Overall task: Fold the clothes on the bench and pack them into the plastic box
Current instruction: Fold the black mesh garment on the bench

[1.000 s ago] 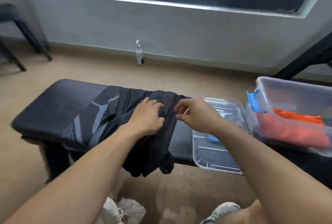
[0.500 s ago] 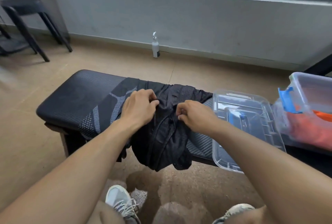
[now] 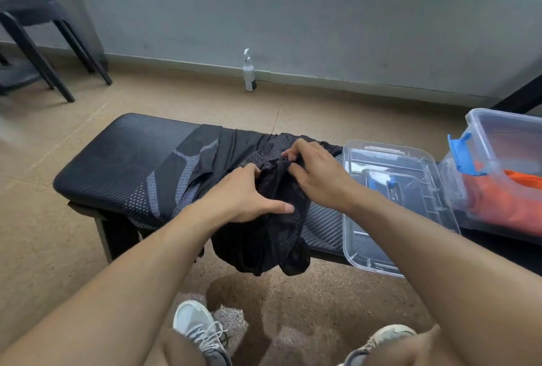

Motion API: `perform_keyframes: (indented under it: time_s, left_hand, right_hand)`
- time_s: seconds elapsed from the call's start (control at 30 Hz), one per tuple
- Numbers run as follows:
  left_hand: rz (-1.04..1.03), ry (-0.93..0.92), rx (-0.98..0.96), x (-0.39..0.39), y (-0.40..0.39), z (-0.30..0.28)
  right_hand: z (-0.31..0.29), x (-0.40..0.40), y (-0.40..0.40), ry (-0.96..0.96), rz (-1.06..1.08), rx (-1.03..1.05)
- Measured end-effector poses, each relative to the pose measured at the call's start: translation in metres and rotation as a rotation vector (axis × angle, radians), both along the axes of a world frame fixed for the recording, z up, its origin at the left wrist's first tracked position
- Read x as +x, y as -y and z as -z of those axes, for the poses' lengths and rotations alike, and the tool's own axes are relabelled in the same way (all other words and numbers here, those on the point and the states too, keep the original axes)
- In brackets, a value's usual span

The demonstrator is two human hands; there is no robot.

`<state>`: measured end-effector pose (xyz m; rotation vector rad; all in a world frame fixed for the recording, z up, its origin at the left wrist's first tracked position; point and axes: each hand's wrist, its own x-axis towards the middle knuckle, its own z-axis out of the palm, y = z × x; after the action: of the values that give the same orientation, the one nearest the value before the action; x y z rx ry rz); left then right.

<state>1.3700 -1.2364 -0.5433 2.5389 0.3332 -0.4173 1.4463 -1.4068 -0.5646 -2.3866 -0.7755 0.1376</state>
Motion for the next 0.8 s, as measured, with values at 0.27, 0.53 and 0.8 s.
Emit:
perform_keyframes:
  time_s: [0.27, 0.53, 0.8]
  left_hand:
    - [-0.188, 0.290, -0.134, 0.005, -0.001, -0.001]
    - [-0.257, 0.515, -0.340, 0.000, -0.013, -0.019]
    - [-0.424, 0.627, -0.465, 0.006, -0.034, -0.018]
  right_hand:
    - [-0.020, -0.003, 0.006, 0.109, -0.137, -0.075]
    - [-0.033, -0.005, 0.010, 0.210, -0.255, -0.329]
    - [-0.091, -0.046, 0.026, -0.377, -0.465, 0.114]
